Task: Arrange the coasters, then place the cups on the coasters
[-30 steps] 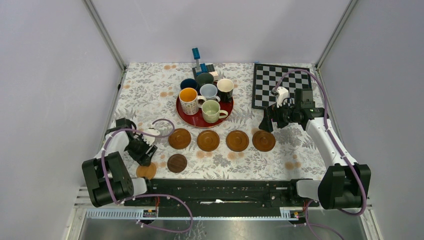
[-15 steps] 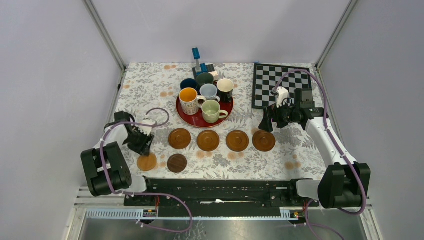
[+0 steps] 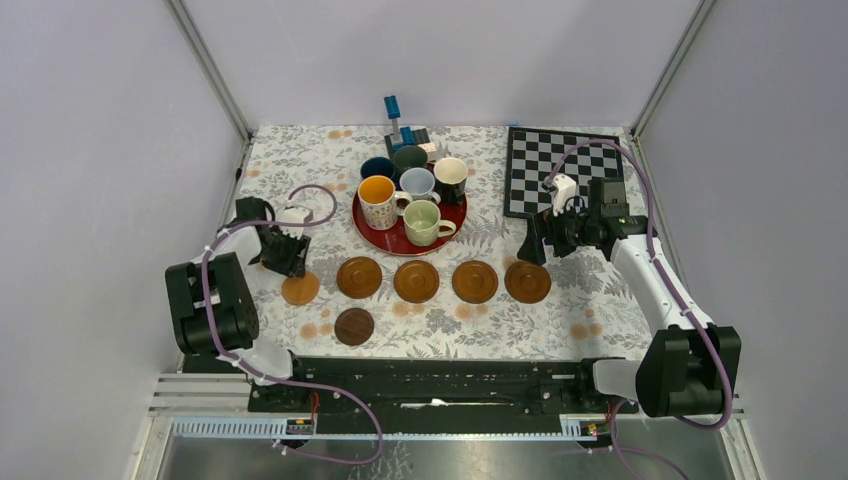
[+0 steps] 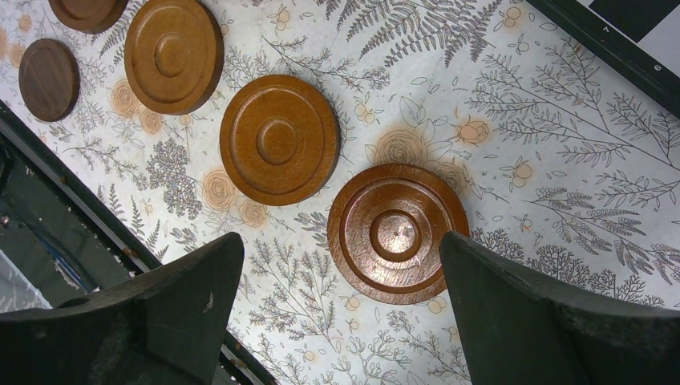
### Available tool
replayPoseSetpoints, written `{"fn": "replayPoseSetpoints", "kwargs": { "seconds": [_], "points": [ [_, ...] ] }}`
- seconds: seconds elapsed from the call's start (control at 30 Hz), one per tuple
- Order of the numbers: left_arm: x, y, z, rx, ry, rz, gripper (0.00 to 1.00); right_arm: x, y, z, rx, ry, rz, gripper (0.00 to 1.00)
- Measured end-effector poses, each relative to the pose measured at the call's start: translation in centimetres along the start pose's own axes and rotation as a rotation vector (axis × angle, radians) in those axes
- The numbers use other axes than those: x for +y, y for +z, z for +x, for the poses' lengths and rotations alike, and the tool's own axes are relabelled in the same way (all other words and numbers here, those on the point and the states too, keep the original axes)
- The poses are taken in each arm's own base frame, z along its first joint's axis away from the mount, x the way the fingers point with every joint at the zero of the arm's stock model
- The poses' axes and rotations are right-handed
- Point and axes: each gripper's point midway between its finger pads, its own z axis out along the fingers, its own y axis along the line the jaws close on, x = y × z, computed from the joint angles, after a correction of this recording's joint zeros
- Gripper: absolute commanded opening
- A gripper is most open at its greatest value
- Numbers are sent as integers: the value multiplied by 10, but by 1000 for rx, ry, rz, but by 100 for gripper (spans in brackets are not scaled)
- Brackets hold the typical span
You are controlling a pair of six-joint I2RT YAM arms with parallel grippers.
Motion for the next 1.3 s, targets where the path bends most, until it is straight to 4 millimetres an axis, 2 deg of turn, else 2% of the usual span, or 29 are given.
{"fn": "replayPoseSetpoints", "kwargs": {
  "seconds": [0.27, 0.43, 0.9, 1.0, 1.1, 1.3],
  "points": [
    [-2, 13, -31, -36, 22, -4, 48, 0, 0, 0, 0, 0, 0, 100],
    [-2, 18, -41, -48, 21, -7, 48, 0, 0, 0, 0, 0, 0, 100],
    [-4, 18, -45, -42, 21, -9, 51, 0, 0, 0, 0, 0, 0, 100],
    [-8, 11, -42, -28, 19, -3, 51, 0, 0, 0, 0, 0, 0, 100],
    [-13, -5, -44, -41, 25, -9, 51, 0, 0, 0, 0, 0, 1, 99],
    [-20, -52, -72, -142, 88, -27, 52, 0, 0, 0, 0, 0, 0, 100]
  ]
}}
